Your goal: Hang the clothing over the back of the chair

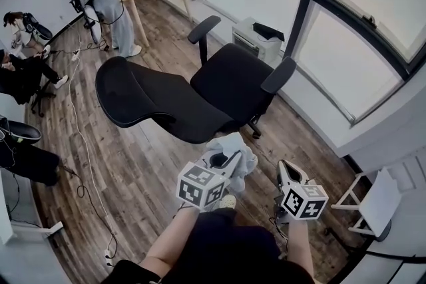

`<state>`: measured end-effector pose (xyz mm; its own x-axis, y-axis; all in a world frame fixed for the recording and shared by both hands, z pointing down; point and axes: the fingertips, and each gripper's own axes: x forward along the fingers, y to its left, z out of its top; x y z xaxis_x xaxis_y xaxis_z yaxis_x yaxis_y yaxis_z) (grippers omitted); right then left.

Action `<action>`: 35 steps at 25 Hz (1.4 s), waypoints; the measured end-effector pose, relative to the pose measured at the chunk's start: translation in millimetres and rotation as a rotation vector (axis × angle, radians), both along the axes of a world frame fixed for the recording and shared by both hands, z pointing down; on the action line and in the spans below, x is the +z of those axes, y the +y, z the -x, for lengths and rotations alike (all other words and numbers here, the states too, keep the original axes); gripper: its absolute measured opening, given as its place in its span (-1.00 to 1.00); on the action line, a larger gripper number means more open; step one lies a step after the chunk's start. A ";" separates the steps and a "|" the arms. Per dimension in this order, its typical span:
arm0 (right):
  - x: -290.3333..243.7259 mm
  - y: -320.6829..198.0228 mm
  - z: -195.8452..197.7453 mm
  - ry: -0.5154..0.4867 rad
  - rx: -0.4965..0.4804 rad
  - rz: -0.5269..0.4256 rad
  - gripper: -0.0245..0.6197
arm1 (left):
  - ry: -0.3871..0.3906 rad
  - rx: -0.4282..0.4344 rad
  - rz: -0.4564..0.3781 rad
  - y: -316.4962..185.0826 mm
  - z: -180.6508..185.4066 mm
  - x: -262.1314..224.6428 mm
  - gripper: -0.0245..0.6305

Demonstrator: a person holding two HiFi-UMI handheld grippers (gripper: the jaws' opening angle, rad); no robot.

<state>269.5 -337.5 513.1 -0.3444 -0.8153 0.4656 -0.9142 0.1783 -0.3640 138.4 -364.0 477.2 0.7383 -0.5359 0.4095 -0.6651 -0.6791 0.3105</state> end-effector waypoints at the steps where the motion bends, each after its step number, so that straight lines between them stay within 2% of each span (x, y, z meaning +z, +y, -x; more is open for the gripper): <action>1: -0.9 -3.5 -0.1 0.002 0.005 -0.004 -0.92 | 0.001 0.005 0.000 -5.3 -0.9 -1.1 -0.86; 11: -7.2 -23.0 -6.2 0.020 0.008 -0.029 -0.92 | 0.051 0.062 -0.039 -49.9 -31.5 -23.5 -0.86; 17: -6.9 -42.5 -4.1 0.016 -0.043 -0.016 -0.92 | 0.118 -0.012 -0.047 -92.0 -39.4 -53.1 -0.86; 26: -25.6 -100.7 1.1 0.011 -0.134 -0.043 -0.92 | 0.156 -0.137 -0.114 -167.5 -21.2 -104.0 -0.86; 35: -43.3 -145.9 -8.7 -0.027 -0.195 -0.065 -0.92 | 0.167 -0.213 -0.146 -230.9 -18.8 -132.2 -0.86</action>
